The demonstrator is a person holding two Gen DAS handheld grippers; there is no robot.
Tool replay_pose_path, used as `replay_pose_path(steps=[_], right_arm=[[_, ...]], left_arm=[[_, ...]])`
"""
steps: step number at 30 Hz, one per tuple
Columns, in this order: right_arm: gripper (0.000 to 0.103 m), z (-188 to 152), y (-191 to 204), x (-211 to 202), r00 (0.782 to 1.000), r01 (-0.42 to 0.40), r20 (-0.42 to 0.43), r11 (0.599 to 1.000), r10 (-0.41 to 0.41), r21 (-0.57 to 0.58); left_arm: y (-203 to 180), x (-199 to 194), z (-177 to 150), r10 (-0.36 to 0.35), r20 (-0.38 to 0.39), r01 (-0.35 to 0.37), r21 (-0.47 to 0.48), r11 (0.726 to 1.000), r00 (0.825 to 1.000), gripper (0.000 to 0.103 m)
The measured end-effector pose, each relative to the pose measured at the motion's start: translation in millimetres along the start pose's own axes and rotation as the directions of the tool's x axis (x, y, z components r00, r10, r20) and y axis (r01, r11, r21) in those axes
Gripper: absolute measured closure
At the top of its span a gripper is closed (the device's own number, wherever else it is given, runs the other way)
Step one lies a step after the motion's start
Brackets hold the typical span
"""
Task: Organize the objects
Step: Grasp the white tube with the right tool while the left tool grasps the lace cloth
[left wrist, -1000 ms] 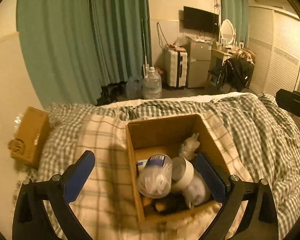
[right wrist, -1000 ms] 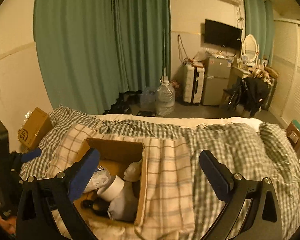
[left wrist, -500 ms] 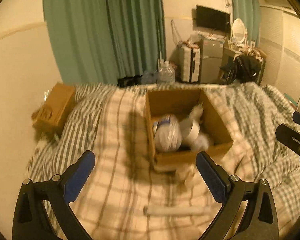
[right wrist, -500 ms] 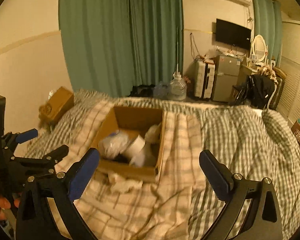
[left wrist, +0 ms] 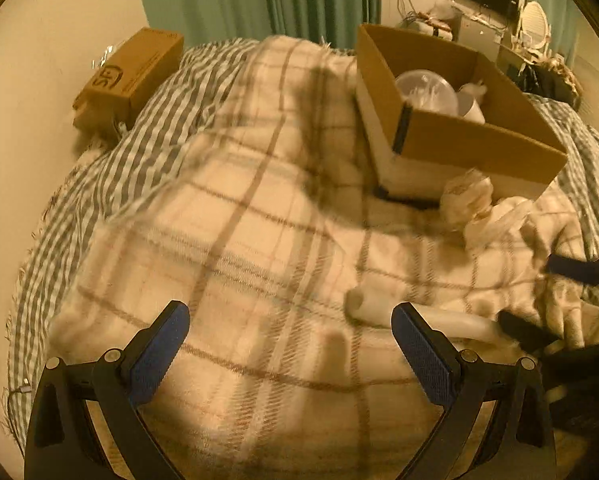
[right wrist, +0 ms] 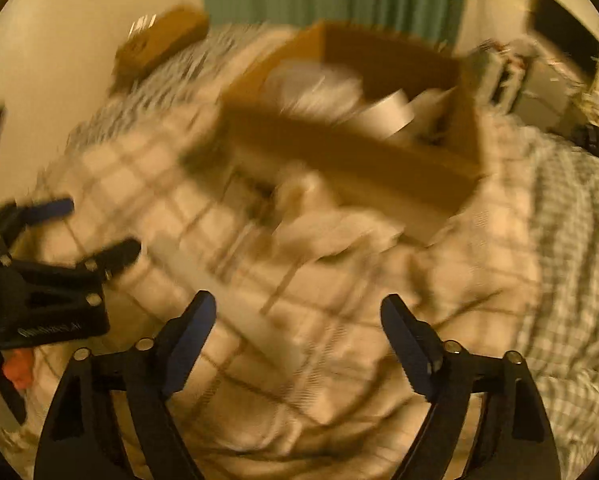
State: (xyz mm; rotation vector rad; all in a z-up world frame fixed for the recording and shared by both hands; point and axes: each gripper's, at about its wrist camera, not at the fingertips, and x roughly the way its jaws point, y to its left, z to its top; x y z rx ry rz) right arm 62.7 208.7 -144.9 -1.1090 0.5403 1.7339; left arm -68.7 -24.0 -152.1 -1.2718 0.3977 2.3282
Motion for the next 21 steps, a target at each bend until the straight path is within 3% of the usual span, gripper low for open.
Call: replay_pose_path(steps=[2, 6, 13, 16, 21], right_arm=[[0.022, -3, 7, 23, 0.997, -0.024, -0.076, 0.999, 0.021, -0.033], [0.032, -7, 16, 45, 0.988, -0.053, -0.146, 0.996, 0.043, -0.066], [0.070, -14, 22, 57, 0.976, -0.098, -0.205, 0.991, 0.078, -0.087], [0.085, -16, 18, 47, 0.981, -0.097, -0.177, 0.993, 0.083, -0.068], [0.088, -18, -8, -11, 0.999, -0.042, -0.029, 0.999, 0.042, 0.017]], left_arm=[[1, 2, -2, -0.008, -0.002, 0.008, -0.002, 1.000, 1.000, 0.000], [0, 5, -4, -0.014, -0.016, 0.014, -0.001, 1.000, 1.000, 0.000], [-2, 6, -3, -0.013, -0.024, 0.013, 0.008, 1.000, 1.000, 0.000], [-4, 2, -1, -0.007, -0.022, 0.008, 0.021, 1.000, 1.000, 0.000], [-14, -9, 4, -0.018, 0.001, 0.018, 0.057, 0.998, 1.000, 0.000]])
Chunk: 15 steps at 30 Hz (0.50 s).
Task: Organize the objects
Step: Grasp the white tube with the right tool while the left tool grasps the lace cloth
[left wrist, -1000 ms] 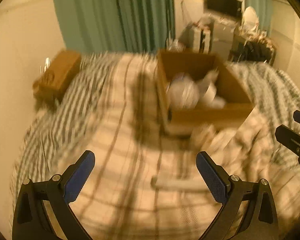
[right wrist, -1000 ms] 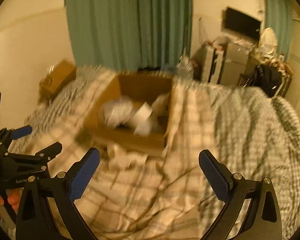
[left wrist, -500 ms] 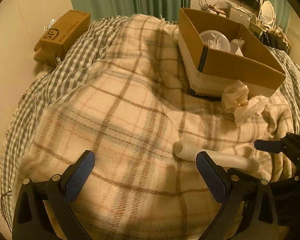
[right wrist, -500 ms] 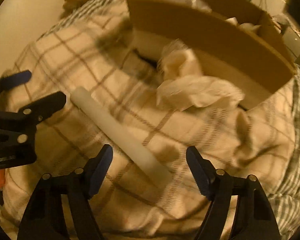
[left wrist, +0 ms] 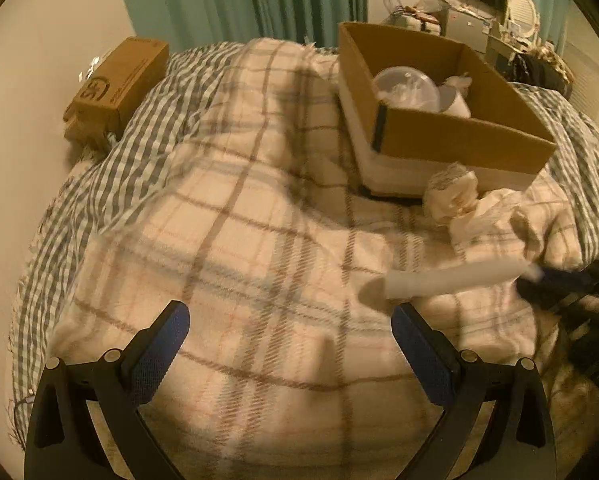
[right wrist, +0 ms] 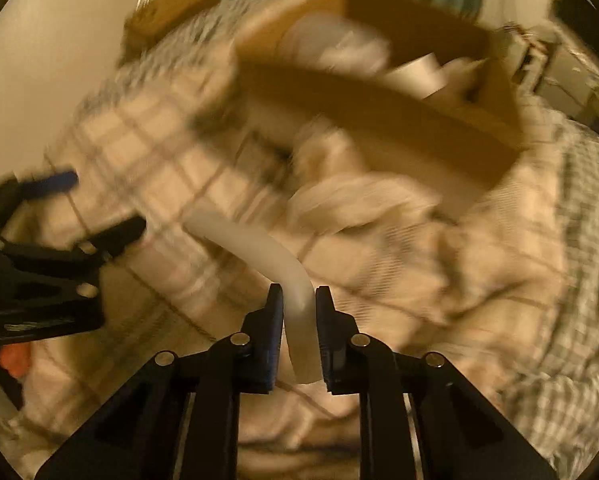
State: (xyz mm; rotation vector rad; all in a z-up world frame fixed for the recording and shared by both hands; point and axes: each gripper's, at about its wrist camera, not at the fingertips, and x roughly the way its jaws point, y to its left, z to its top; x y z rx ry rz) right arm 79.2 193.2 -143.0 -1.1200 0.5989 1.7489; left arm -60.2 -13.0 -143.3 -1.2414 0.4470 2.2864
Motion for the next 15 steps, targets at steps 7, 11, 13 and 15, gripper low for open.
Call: replay_pose_path(steps=[7, 11, 13, 15], right_arm=[[0.089, -2, -54, -63, 0.983, 0.098, 0.138, 0.986, -0.117, 0.138], [0.089, 7, -84, -74, 0.974, 0.119, 0.165, 0.970, -0.155, 0.211], [0.089, 6, -99, -81, 0.969, 0.123, 0.177, 0.961, -0.170, 0.249], [0.089, 4, -114, -85, 0.962, 0.146, 0.184, 0.949, -0.202, 0.281]], left_arm=[[-31, 3, 20, -0.067, 0.009, 0.067, 0.023, 0.998, 0.998, 0.000], [-55, 12, 32, -0.101, 0.006, 0.101, 0.042, 0.994, 0.995, 0.000], [-68, 18, 37, -0.124, -0.006, 0.124, 0.047, 0.991, 0.992, 0.000], [-81, 26, 41, -0.147, -0.020, 0.148, 0.052, 0.988, 0.989, 0.000]])
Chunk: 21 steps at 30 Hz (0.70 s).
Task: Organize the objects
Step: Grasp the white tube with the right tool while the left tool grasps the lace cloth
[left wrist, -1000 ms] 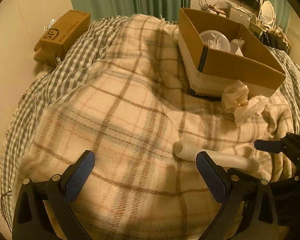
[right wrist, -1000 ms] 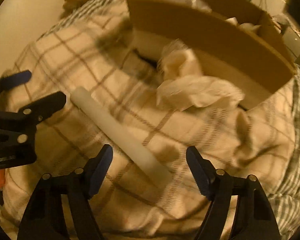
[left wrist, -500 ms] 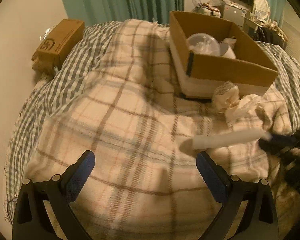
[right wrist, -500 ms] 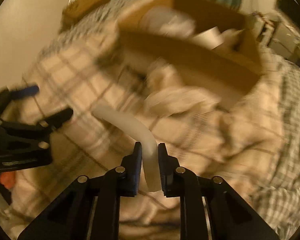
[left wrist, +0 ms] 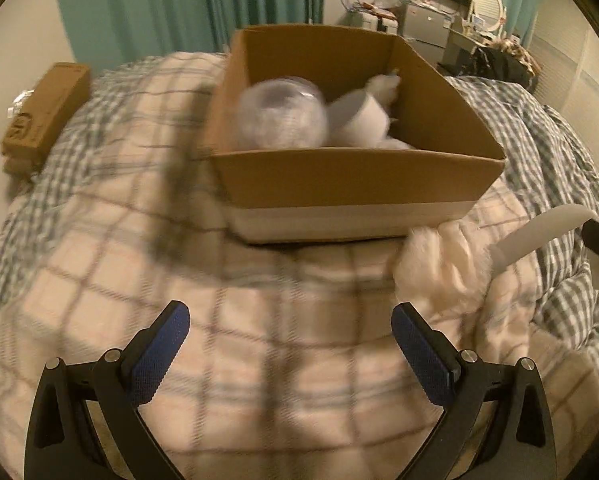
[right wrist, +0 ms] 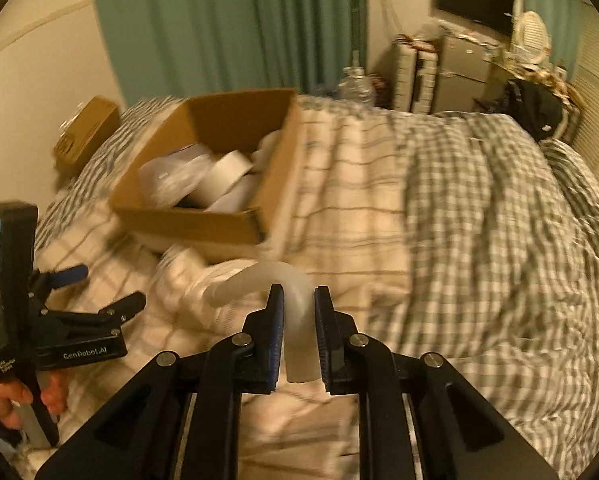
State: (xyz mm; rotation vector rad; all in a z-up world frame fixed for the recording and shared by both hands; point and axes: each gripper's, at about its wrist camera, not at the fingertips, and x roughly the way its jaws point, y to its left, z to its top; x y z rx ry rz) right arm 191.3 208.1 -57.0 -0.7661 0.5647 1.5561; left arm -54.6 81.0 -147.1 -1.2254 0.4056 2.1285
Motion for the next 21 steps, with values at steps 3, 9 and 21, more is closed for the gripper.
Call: replay_pose_path(steps=[3, 9, 21], right_arm=[[0.089, 1, -25, -2, 0.999, 0.028, 0.016, 0.997, -0.029, 0.066], [0.089, -5, -66, 15, 0.995, 0.104, -0.027, 0.983, -0.101, 0.154], [0.089, -12, -55, 29, 0.995, 0.084, -0.066, 0.992, -0.078, 0.095]], left_arm=[[-18, 11, 6, -0.034, -0.015, 0.035, 0.022, 0.999, 0.999, 0.000], [-52, 27, 9, -0.123, -0.050, 0.126, 0.062, 0.990, 0.991, 0.000], [-99, 43, -16, -0.242, -0.175, 0.272, 0.182, 0.945, 0.954, 0.037]])
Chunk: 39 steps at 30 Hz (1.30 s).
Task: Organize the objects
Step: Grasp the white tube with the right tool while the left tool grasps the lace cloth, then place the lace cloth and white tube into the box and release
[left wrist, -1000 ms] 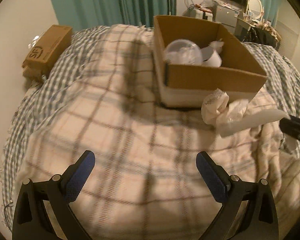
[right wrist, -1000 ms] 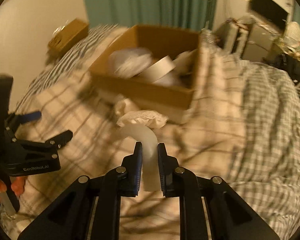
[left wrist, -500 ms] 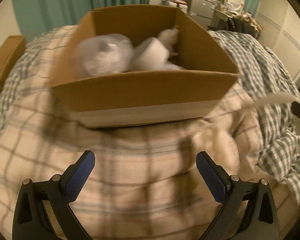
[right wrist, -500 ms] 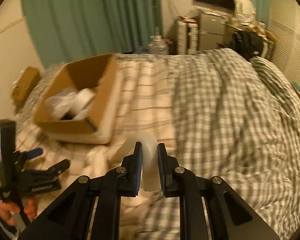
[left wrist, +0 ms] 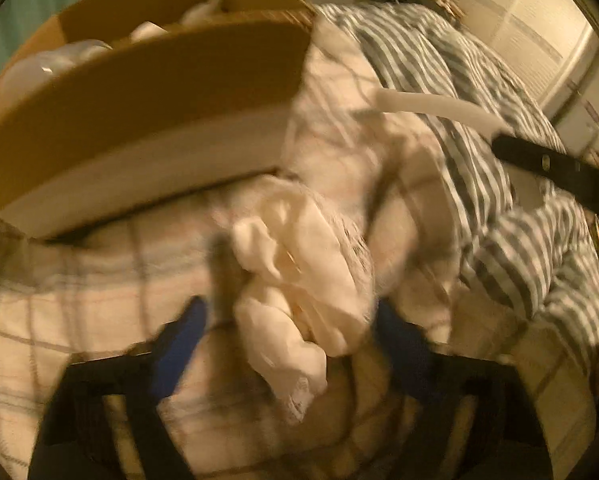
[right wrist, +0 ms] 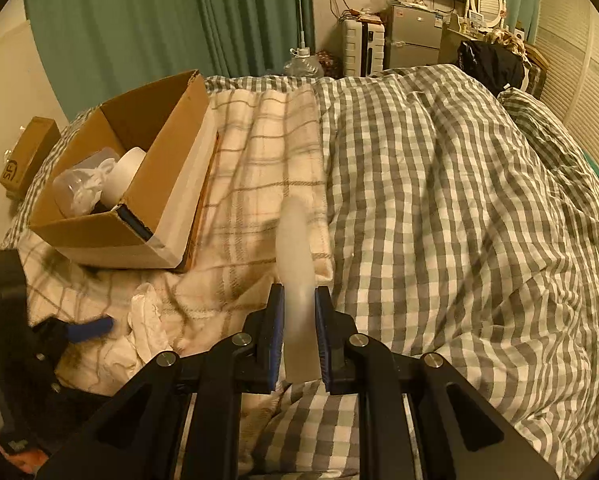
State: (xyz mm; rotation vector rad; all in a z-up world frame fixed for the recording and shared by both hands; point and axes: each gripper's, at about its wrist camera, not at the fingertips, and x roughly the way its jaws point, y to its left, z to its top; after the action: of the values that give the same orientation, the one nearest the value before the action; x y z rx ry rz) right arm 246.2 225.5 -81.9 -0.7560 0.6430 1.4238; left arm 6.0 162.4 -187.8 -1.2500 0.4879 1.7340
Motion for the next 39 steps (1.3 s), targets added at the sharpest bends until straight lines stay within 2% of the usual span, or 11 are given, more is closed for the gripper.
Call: replay_pose_path(steps=[2, 4, 7, 11, 16, 19, 28, 35, 39], right_arm=[[0.089, 1, 1, 2, 1.000, -0.001, 0.001, 1.000, 0.001, -0.007], [0.089, 1, 4, 1, 1.000, -0.001, 0.003, 1.000, 0.001, -0.014], [0.089, 1, 11, -8, 1.000, -0.003, 0.016, 1.000, 0.003, -0.026], [0.089, 5, 26, -31, 0.998, -0.020, 0.054, 0.999, 0.023, -0.049], [0.089, 12, 52, -72, 0.990, -0.053, 0.126, 0.994, 0.064, -0.093], [0.089, 20, 68, -99, 0.980, -0.094, 0.165, 0.989, 0.112, -0.112], [0.089, 60, 122, -166, 0.940, -0.095, 0.298, 0.966, 0.168, -0.242], [0.089, 115, 153, -184, 0.911, -0.061, 0.369, 0.944, 0.186, -0.325], [0.089, 145, 162, -173, 0.902, -0.052, 0.388, 0.939, 0.190, -0.339]], left_arm=[[-4, 0, -1, -0.037, -0.011, 0.037, 0.016, 0.999, 0.999, 0.063], [-10, -6, -1, -0.032, 0.004, 0.031, 0.042, 0.999, 0.999, 0.077], [-16, -23, -2, 0.025, 0.041, -0.028, 0.077, 0.997, 0.999, 0.084], [-11, -55, -3, 0.078, 0.094, -0.084, 0.064, 0.994, 0.992, 0.086], [6, -105, 1, 0.113, 0.163, -0.115, 0.006, 0.993, 0.980, 0.086], [17, -136, 7, 0.156, 0.215, -0.157, -0.015, 0.988, 0.964, 0.086], [59, -216, 37, 0.233, 0.336, -0.210, -0.102, 0.972, 0.913, 0.086], [86, -231, 87, 0.250, 0.395, -0.212, -0.137, 0.968, 0.884, 0.086], [98, -216, 116, 0.249, 0.397, -0.214, -0.131, 0.968, 0.883, 0.086]])
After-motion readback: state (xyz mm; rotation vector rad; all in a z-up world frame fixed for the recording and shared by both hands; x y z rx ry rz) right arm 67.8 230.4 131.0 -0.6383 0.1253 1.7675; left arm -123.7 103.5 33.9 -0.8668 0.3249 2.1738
